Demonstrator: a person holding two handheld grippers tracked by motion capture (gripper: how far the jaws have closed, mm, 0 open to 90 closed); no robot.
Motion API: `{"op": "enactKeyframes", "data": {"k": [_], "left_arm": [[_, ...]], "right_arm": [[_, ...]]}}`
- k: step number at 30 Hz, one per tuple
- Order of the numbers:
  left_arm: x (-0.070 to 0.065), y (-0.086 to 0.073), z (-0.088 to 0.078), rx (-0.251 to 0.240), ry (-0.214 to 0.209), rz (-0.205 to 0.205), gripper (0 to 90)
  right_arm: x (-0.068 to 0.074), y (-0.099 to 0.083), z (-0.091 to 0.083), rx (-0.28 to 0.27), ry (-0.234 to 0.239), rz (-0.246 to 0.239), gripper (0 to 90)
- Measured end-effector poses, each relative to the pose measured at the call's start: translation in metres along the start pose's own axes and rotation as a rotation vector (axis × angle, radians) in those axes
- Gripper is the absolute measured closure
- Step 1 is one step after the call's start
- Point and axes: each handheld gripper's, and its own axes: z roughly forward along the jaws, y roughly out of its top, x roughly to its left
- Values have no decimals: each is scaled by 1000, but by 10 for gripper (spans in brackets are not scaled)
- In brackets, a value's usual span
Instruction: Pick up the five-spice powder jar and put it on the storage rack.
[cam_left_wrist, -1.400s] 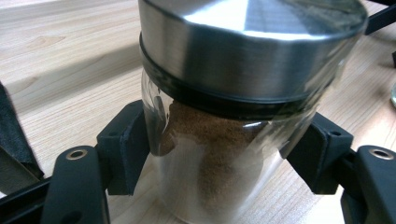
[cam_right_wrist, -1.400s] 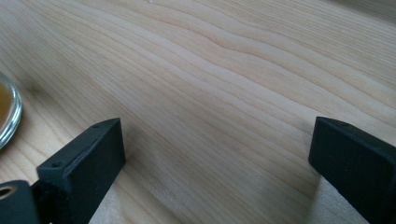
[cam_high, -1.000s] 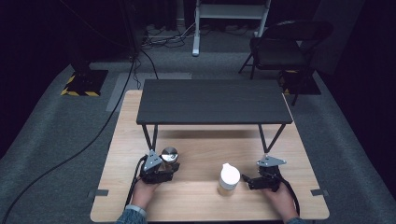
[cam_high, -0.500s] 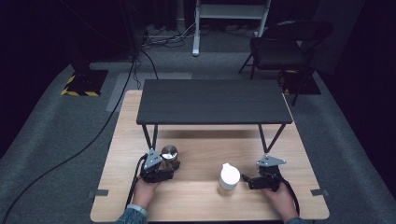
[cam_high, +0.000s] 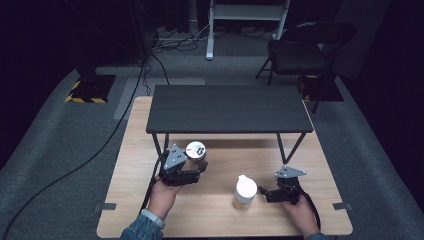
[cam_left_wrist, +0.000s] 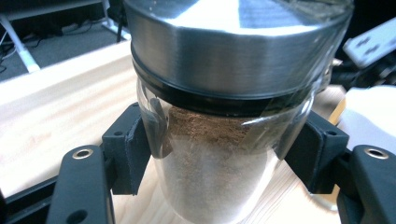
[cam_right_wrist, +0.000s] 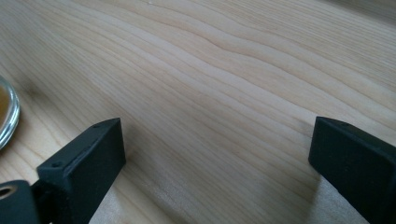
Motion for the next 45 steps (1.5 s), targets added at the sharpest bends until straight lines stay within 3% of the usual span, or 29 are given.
{"op": "enactKeyframes", "data": {"k": [2, 4, 6, 9, 13, 16, 19, 26, 36, 39, 40, 41, 43, 45], "left_arm": [[1, 18, -3, -6, -13, -17, 307], [0, 29, -5, -16, -15, -6, 307], [0, 51, -9, -26, -14, 1, 307], [7, 78, -12, -15, -34, -38, 307], [9, 106, -11, -39, 2, -24, 307], [15, 118, -6, -58, 18, -32, 308], [20, 129, 2, -56, 60, -37, 307], [31, 133, 25, -20, 133, -55, 307], [37, 128, 50, 22, 133, -78, 307], [38, 124, 52, 3, 129, -57, 306], [38, 122, 53, -1, 124, -28, 304], [38, 122, 53, -1, 124, -28, 295], [36, 118, 52, -23, 138, -39, 189], [34, 115, 49, -35, 152, -35, 166]], "right_arm": [[0, 0, 0, 0, 0, 0, 33], [0, 0, 0, 0, 0, 0, 33], [0, 0, 0, 0, 1, 0, 33], [0, 0, 0, 0, 1, 0, 33], [0, 1, 1, 0, 2, -1, 33], [-1, 1, 1, -2, 4, -5, 33], [-1, 1, 1, -2, 5, -7, 33], [-1, 1, 1, -2, 6, -7, 33], [-2, 2, 2, -1, 10, -10, 33], [-2, 2, 2, -1, 10, -10, 33], [-2, 2, 2, -1, 10, -10, 34], [-2, 2, 2, -1, 10, -10, 34], [-2, 1, 2, -2, 10, -11, 34], [-2, 2, 2, -1, 10, -10, 34]]}}
